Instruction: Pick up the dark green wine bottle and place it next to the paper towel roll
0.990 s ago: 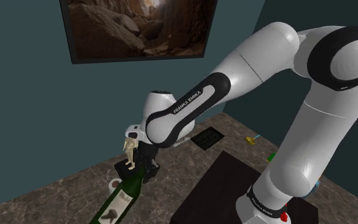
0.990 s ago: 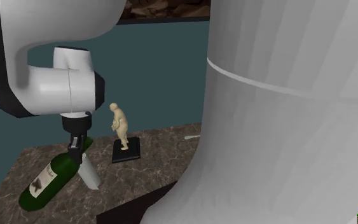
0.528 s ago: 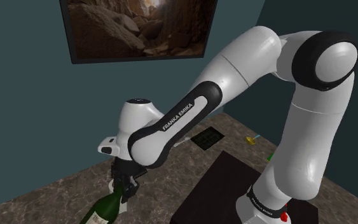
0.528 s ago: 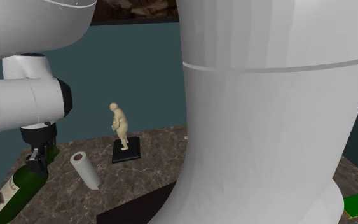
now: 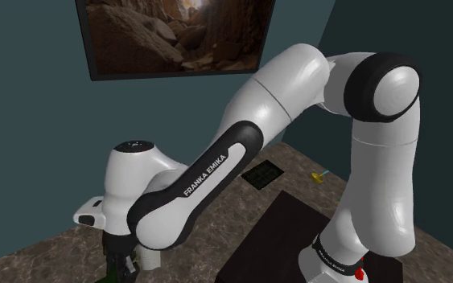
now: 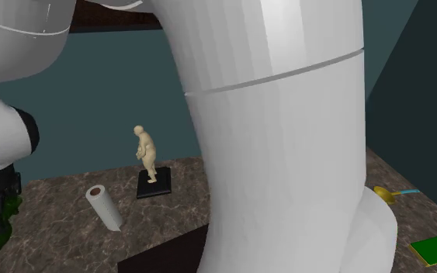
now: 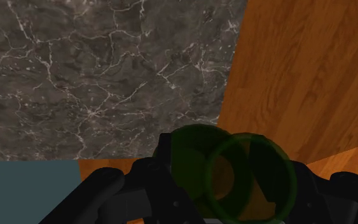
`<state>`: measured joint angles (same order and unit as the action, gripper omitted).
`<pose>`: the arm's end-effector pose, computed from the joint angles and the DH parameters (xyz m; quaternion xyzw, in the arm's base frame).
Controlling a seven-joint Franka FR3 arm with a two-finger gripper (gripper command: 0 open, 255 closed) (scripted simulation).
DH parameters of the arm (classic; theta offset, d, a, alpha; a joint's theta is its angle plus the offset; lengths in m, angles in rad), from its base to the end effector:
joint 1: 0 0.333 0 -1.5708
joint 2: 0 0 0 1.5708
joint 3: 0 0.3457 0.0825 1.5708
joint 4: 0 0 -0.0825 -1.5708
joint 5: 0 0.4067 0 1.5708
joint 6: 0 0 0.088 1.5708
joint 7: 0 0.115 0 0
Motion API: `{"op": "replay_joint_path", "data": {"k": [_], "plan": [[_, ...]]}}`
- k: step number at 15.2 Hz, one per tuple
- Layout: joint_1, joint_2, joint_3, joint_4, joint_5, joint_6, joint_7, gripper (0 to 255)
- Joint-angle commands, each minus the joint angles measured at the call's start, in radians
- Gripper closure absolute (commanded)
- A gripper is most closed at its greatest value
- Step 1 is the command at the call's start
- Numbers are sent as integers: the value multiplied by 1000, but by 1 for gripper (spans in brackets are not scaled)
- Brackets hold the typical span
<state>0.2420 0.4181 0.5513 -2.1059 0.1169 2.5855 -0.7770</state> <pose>0.4410 0.4341 0.2583 -0.7491 -0.6453 -0.0549 0.1395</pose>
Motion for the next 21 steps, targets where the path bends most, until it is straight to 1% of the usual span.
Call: {"op": "replay_joint_path", "data": {"k": [1, 6, 21], "plan": [[57, 41, -18, 67, -36, -15, 62, 255], [196, 159, -65, 259, -109, -68, 185, 255], [238, 309, -116, 274, -152, 62, 180, 255]]}}
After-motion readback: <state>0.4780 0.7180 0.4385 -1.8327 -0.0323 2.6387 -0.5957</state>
